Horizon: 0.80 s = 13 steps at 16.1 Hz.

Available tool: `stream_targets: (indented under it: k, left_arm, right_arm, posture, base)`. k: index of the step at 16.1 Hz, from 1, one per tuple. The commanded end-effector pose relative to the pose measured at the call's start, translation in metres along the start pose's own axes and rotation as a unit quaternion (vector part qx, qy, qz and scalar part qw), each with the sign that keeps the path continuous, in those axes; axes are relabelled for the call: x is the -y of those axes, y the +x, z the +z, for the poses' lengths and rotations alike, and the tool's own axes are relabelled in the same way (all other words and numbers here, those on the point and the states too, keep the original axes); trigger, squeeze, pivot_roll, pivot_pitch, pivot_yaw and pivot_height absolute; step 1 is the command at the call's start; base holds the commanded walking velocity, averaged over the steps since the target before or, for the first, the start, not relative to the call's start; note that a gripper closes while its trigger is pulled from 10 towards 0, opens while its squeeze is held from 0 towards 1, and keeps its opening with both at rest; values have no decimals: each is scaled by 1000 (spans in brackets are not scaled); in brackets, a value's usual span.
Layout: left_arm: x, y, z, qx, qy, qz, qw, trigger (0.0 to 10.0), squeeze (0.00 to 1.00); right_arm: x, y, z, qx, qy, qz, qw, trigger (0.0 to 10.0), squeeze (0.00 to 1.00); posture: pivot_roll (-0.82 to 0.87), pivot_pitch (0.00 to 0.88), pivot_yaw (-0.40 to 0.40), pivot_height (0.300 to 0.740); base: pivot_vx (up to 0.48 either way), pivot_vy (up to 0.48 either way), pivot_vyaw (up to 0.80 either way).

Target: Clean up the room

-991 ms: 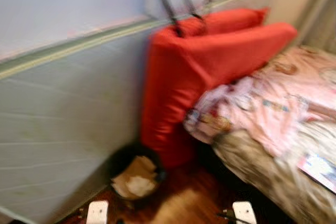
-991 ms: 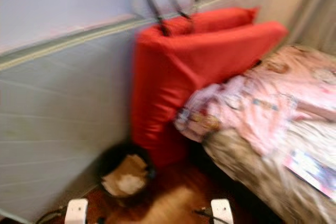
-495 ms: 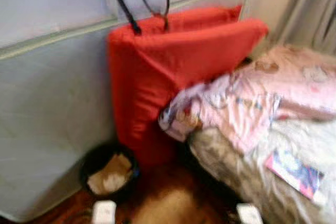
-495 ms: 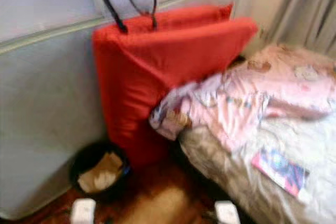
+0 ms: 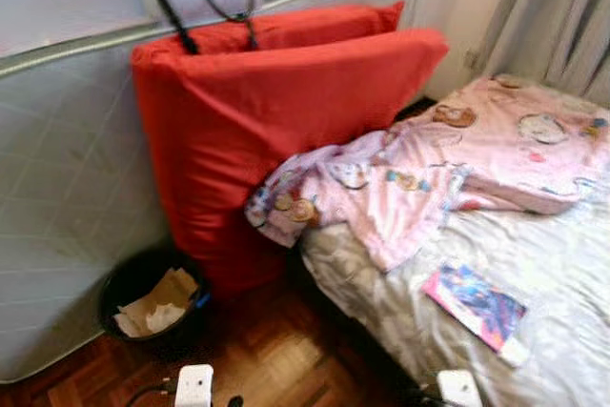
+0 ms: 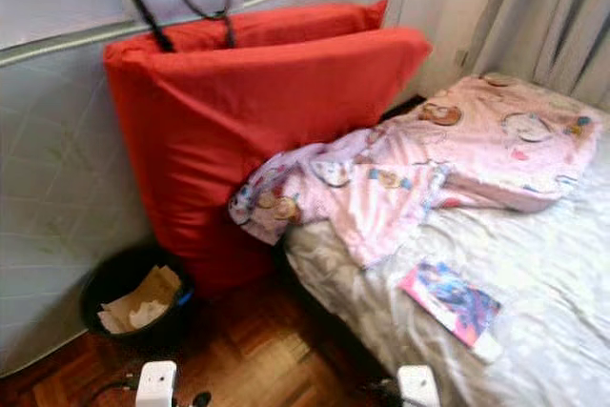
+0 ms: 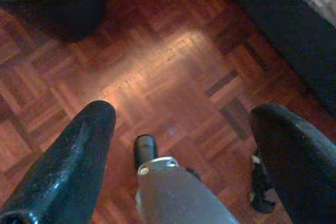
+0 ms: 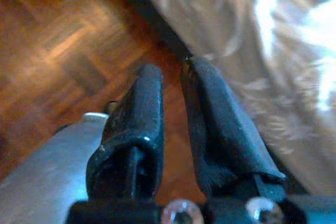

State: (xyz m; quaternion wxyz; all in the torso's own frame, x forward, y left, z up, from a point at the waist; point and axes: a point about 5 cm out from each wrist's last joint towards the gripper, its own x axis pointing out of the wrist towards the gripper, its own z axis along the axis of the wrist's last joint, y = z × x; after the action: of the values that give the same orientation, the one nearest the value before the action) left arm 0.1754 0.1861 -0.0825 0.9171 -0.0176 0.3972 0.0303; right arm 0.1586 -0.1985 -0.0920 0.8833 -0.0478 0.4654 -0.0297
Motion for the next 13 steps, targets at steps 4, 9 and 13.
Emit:
stream_targets:
  k: [4,9,13]
  left_arm:
    - [-31,1,-3,-95,61,32,993,10000,0]
    - [-31,1,-2,-91,59,33,994,10000,0]
    - [-29,2,2,-86,56,30,994,10000,0]
  right_arm:
    - [7,7,31,4,141,24,990,10000,0]
    - [7,7,33,4,130,26,991,10000,0]
    - [10,8,36,6,134,21,991,10000,0]
  posture:
    - [49,0,48,740]
    - [38,0,49,740]
    - [42,0,43,740]
  base:
    - [0,0,0]
    - [0,0,-553]
    - [0,0,-775]
